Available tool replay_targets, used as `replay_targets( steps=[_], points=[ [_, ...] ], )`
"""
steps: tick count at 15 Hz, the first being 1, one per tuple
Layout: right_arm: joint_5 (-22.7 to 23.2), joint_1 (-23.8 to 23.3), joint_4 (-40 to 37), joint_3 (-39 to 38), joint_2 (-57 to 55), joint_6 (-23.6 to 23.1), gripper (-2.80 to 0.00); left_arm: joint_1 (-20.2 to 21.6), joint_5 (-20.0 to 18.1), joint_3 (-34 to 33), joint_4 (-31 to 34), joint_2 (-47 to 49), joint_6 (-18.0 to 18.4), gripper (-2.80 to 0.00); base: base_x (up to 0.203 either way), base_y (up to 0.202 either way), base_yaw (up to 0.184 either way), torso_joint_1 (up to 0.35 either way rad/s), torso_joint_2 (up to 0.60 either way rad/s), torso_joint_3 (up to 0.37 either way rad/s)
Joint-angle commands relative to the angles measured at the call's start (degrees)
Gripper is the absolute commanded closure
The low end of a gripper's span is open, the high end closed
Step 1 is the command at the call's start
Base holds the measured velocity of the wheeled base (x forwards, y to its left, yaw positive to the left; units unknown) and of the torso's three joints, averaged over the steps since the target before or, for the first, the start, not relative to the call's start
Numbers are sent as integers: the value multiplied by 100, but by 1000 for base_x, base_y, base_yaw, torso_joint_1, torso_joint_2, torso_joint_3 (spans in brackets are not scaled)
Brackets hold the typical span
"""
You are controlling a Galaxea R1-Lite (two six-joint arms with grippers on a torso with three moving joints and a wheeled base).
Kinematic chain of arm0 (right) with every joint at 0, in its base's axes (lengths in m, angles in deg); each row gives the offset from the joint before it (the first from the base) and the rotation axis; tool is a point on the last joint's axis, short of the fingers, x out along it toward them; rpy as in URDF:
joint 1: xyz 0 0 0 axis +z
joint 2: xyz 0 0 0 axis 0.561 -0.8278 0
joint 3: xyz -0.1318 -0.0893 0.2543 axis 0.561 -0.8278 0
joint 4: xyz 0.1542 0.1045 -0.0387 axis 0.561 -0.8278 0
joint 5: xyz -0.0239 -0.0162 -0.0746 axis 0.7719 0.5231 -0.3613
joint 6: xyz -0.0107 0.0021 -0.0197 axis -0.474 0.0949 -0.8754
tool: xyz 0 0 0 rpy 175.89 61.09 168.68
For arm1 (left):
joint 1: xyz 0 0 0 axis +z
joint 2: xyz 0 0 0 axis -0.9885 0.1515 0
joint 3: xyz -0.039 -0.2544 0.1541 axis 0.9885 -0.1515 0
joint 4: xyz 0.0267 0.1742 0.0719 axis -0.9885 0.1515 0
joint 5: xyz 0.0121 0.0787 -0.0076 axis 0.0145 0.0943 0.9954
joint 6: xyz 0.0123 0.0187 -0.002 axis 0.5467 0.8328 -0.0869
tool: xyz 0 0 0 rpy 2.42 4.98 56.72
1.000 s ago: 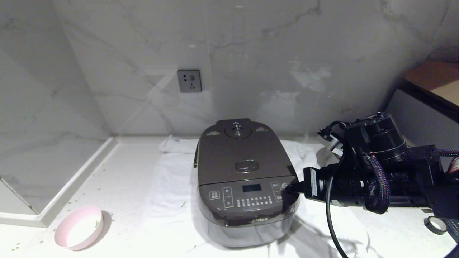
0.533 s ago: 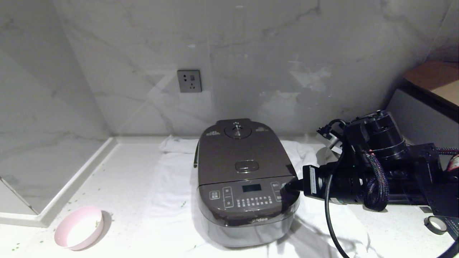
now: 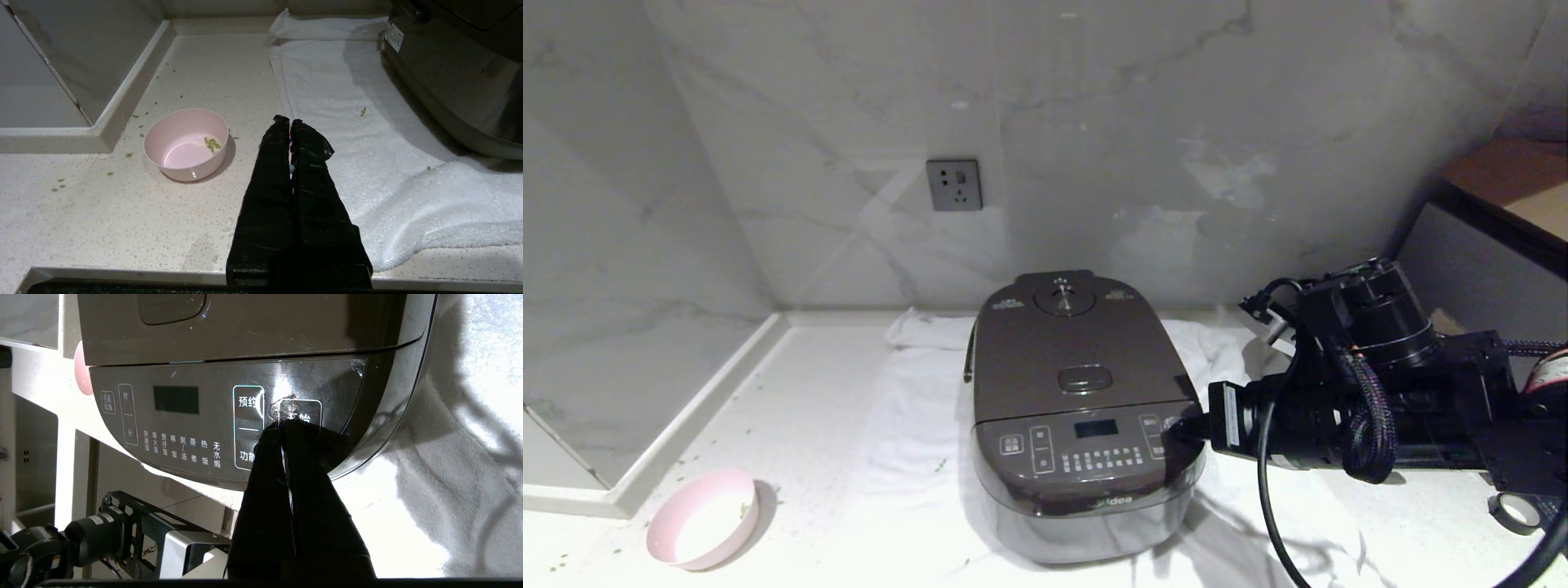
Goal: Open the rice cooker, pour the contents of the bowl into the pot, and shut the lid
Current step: Press the start button
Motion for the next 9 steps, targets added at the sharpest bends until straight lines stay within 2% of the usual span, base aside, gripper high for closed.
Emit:
replay_targets(
  steps=[1, 9],
  points=[
    [9, -8, 22, 19, -34, 23, 0, -1, 2, 3, 4, 1, 3, 0, 0, 0, 0, 0, 0, 0],
    [0, -16, 129, -15, -34, -48, 0, -1, 3, -4, 4, 1, 3, 0, 0, 0, 0, 0, 0, 0]
  ],
)
